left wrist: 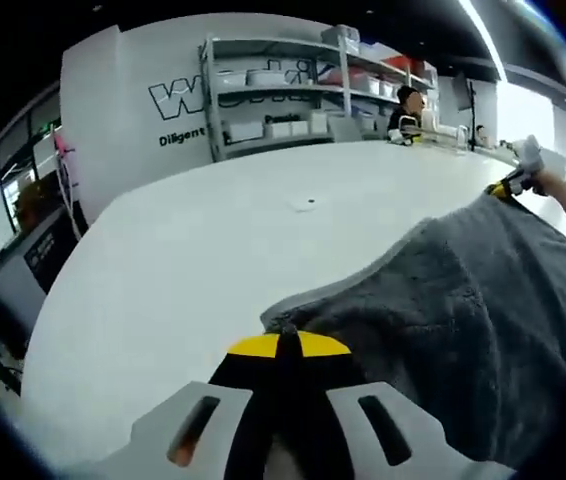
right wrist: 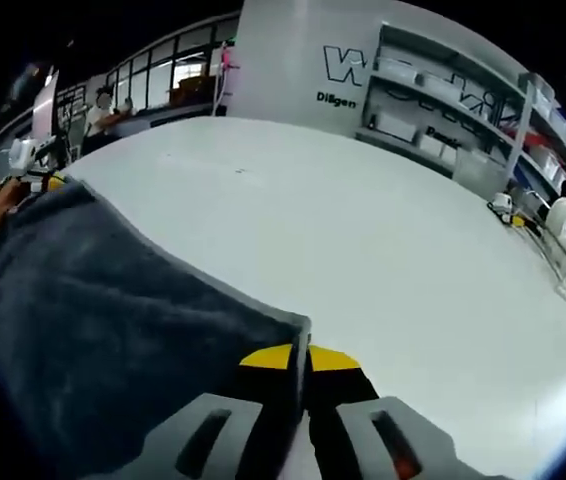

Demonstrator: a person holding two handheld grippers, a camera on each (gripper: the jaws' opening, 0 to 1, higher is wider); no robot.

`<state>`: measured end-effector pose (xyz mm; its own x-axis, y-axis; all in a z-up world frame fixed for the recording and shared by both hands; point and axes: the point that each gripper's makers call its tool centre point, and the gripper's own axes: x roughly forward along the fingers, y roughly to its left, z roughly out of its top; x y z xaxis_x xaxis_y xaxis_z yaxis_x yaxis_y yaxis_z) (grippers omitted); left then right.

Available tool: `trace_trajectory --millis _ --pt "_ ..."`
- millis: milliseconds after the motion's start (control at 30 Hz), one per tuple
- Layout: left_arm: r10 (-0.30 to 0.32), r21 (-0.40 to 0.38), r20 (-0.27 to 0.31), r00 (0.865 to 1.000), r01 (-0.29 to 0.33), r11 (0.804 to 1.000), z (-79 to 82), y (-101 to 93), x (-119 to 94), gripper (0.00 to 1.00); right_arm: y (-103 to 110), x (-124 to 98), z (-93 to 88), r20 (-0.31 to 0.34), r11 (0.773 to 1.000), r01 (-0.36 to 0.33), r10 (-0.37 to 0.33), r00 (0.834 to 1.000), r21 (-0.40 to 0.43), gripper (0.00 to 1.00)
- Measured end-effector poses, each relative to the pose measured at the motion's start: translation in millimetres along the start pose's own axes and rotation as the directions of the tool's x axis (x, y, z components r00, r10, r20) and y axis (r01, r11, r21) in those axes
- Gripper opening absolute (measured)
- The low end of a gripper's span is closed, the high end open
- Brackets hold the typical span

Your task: Open the folded towel by lifting each exposed corner and separating the folded layers until the towel lies flat within the target outline without major curled edges

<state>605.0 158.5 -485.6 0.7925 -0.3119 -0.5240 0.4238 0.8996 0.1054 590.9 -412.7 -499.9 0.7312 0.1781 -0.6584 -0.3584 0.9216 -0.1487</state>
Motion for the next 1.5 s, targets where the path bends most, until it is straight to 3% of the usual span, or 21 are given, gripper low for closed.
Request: trace_trajectory --millis 367,767,967,1200,1367,1433,1500 --pt "0.066 0.052 0.009 0.998 -0.066 0.996 0.3 13.5 0.2 0.03 -9.2 17.6 15.7 0.034 0.995 0.001 0.003 0.999 -0.098 0.0" --pt "0.143 0.082 0.014 0.99 -0.144 0.986 0.9 32.7 4.9 0.03 -12.7 28.5 26.1 0.071 0.998 -0.022 0.027 0.997 -0.064 0.03" --pt "0.169 0.1 0.015 0.986 -0.169 0.98 2.1 33.2 7.2 0.03 -11.8 30.7 29.1 0.075 0.997 -0.011 0.016 0.997 -0.075 0.03" --pt "0.191 0.086 0.02 0.981 -0.192 0.978 5.7 31.5 1.4 0.09 -18.1 17.3 33.7 0.054 0.993 0.053 -0.047 0.997 -0.108 0.27" --pt "0.213 0.035 0.035 0.976 -0.214 0.976 11.1 31.4 -9.3 0.33 -17.8 1.1 33.5 0.044 0.993 0.064 -0.059 0.997 -0.104 0.46" --pt "0.211 0.021 0.045 0.976 -0.212 0.977 14.1 27.8 -15.2 0.38 -8.2 -9.7 28.4 0.025 0.994 0.024 -0.022 0.999 -0.103 0.55" --pt "0.155 -0.004 0.042 0.987 -0.155 0.988 14.5 14.8 -18.9 0.43 2.9 -18.9 20.2 -0.001 0.995 -0.012 0.012 1.0 -0.1 0.62"
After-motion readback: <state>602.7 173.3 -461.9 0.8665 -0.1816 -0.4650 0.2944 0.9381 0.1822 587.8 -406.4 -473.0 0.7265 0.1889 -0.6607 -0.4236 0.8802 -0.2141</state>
